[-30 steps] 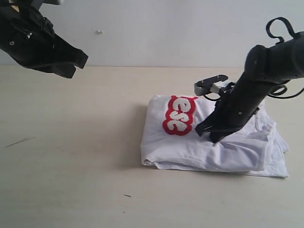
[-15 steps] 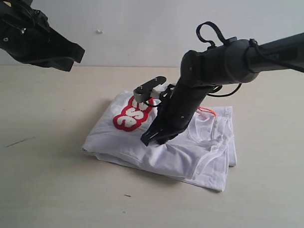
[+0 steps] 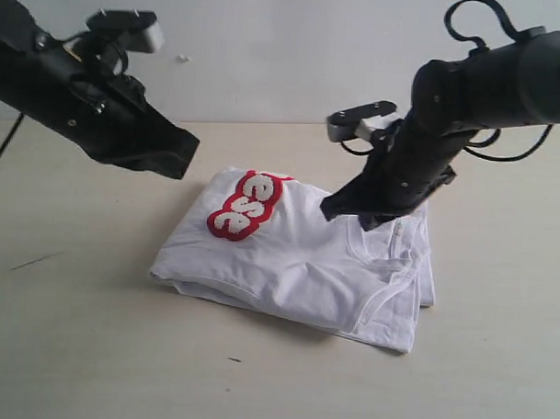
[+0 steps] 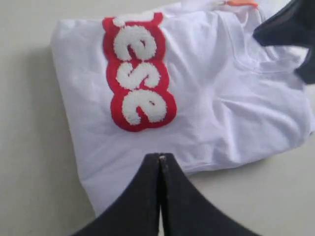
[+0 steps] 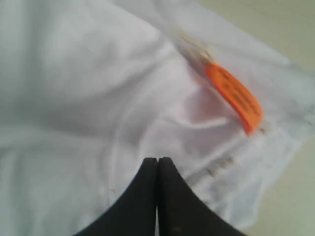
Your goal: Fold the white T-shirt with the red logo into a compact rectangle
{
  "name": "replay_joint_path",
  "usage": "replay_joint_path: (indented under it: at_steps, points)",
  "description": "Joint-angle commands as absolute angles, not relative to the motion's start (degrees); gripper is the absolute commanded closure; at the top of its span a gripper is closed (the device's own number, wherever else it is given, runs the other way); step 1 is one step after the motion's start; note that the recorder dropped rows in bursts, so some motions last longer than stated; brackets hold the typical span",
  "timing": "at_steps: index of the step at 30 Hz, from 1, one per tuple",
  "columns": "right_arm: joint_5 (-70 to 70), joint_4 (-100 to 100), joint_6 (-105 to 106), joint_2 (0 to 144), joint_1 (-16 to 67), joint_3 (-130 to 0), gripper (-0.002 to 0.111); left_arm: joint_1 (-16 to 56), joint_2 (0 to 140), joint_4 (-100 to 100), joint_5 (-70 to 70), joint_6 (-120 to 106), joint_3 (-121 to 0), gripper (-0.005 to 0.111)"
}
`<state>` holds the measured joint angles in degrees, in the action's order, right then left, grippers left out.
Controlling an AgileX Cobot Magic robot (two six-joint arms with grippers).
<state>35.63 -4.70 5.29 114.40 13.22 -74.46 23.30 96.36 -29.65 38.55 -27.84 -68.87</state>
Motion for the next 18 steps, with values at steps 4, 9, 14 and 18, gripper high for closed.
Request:
replay_joint_path:
  at_steps: [4,9,14,18]
  points:
    - [35.3,-4.1,4.9,117.4,8.3,-71.8,0.108,23.4,111.5,-45.5,34.2,-46.2,-69.3,0.107]
    - [32.4,-3.9,5.1,120.3,8.3,-72.0,0.108,23.4,115.1,-52.1,31.7,-52.4,-69.3,0.107]
    - [32.5,-4.4,4.9,121.9,8.3,-75.8,0.108,23.4,118.1,-36.9,33.6,-40.5,-69.3,0.107]
    - [34.2,-8.4,6.5,122.1,8.7,-78.3,0.108,23.4,119.7,-26.2,35.4,-30.0,-69.3,0.107]
